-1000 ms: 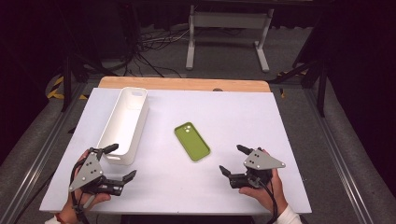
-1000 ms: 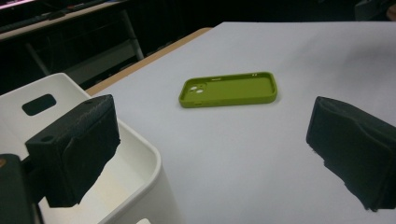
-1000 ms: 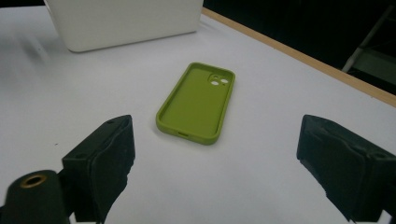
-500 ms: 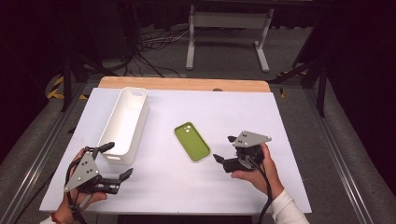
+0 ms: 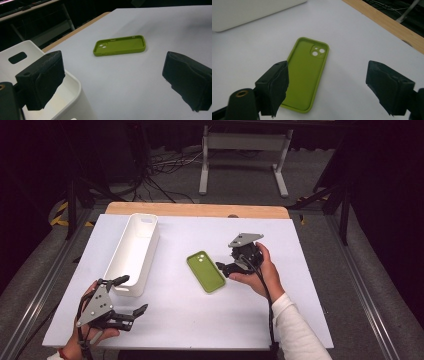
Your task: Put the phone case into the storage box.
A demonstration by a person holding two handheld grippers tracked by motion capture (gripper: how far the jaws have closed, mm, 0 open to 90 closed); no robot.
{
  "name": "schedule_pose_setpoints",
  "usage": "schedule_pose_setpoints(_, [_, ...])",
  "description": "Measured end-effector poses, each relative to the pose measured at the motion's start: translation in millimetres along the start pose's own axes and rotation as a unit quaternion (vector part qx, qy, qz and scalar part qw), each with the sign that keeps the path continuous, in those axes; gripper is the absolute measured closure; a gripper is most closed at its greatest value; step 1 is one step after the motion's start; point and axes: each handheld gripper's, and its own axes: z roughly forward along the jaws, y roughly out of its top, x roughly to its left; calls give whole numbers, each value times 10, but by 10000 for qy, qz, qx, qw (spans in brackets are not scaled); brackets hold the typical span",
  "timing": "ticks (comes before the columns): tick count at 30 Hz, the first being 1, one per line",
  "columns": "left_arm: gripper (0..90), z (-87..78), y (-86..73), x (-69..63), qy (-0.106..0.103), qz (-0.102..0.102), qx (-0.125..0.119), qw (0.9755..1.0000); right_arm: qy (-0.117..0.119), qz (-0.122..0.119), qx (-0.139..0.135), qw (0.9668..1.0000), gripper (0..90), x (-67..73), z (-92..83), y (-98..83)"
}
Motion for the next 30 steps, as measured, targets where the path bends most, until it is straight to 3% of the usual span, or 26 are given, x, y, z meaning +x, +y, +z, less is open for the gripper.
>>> schedule_pose_setpoints(5, [49, 27, -19, -3, -57, -63, 79, 9999, -97, -49, 313, 9995, 188, -54, 165, 128])
schedule_pose_setpoints(8, [49, 9, -24, 0, -47, -58, 62, 10000, -127, 75, 403, 9991, 194, -103, 273, 193])
schedule_pose_setpoints(14, [49, -4, -61, 16, -155, -131, 74, 9998, -275, -4, 725, 9970, 209, -167, 502, 267])
schedule_pose_setpoints(24, [52, 18, -94, -7, -310, -140, 150, 9993, -253, 263, 1169, 9925, 256, -233, 857, 358])
schedule_pose_setpoints(29, [52, 17, -91, -23, -305, -115, 160, 9993, -167, 278, 1342, 9904, 266, -238, 973, 383])
schedule_pose_setpoints(30, [51, 16, -91, -26, -300, -105, 165, 9994, -143, 252, 1414, 9895, 305, -233, 1006, 385])
